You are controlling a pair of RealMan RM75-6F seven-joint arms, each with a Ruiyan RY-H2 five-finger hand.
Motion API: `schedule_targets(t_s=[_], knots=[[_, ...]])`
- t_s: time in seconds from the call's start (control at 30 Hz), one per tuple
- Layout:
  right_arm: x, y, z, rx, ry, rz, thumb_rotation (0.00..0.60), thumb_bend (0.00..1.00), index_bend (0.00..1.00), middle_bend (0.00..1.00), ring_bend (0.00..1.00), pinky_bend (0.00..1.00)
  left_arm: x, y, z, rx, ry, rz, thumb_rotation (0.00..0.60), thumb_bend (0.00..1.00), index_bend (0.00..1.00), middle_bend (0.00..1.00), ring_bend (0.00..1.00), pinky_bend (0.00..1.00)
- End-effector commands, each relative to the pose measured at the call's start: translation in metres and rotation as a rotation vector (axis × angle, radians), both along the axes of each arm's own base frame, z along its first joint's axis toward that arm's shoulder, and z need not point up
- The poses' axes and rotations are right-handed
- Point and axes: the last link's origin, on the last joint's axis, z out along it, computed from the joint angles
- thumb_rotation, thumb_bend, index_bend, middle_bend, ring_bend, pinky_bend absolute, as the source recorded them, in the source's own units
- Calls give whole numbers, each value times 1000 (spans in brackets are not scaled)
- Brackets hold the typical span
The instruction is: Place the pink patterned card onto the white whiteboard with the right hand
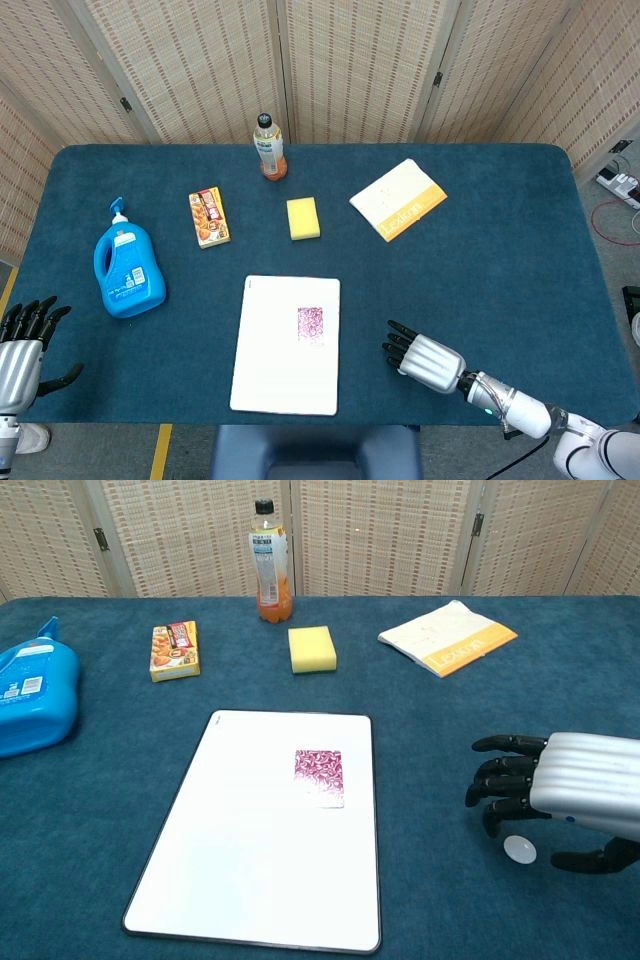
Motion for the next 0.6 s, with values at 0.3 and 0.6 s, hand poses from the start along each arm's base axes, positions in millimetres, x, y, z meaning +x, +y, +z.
schedule_targets(t_s=[0.3,0.6], knots=[[-2,-1,-5,10,16,1,600,330,331,240,169,42,-4,-1,0,0,-4,11,600,247,195,103,92,0],[-2,-4,-8,1,21,-6,600,330,362,244,173,42,-5,-1,1,0,-3,13,600,246,195,103,93,0]])
